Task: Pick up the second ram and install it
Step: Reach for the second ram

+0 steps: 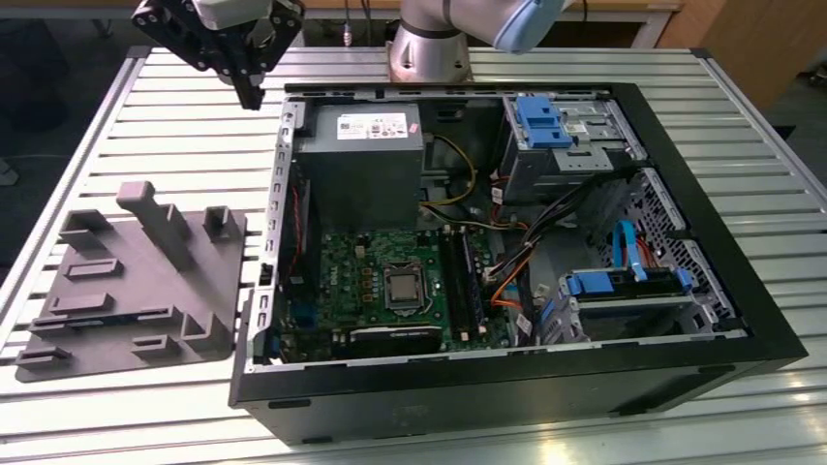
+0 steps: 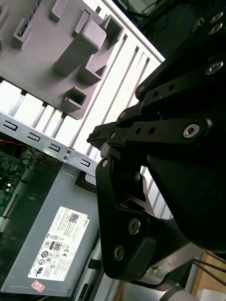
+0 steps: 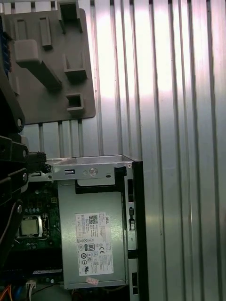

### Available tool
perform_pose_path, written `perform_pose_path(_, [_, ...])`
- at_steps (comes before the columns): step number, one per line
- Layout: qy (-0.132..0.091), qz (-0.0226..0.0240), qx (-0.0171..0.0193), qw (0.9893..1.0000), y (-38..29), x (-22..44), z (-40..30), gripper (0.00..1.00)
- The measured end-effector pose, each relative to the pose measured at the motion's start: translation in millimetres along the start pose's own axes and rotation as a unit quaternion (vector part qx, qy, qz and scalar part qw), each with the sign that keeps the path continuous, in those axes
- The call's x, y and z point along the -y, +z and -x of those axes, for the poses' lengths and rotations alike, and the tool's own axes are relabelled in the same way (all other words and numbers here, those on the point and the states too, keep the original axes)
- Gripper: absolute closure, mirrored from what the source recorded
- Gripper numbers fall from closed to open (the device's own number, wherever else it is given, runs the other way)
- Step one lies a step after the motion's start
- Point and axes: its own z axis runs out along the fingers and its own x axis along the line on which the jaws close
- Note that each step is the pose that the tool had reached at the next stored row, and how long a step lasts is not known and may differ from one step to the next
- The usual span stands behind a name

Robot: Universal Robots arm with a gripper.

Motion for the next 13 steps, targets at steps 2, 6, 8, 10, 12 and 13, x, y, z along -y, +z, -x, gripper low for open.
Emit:
perform_pose_path(2, [0.000,0.0000,0.0000,1.0000,0.0,0.1,-1.1,0.89])
perform_pose_path(6, [0.000,0.0000,0.0000,1.0000,0.0,0.3,-3.4,0.89])
perform_pose_path(8, [0.000,0.0000,0.0000,1.0000,-0.1,0.4,-4.7,0.89])
perform_pose_path(10, [0.000,0.0000,0.0000,1.0000,0.0,0.4,-5.9,0.89])
perform_pose_path(12, [0.000,0.0000,0.0000,1.0000,0.0,0.5,-7.0,0.89])
perform_pose_path(13, [0.000,0.0000,0.0000,1.0000,0.0,0.6,-7.8,0.89])
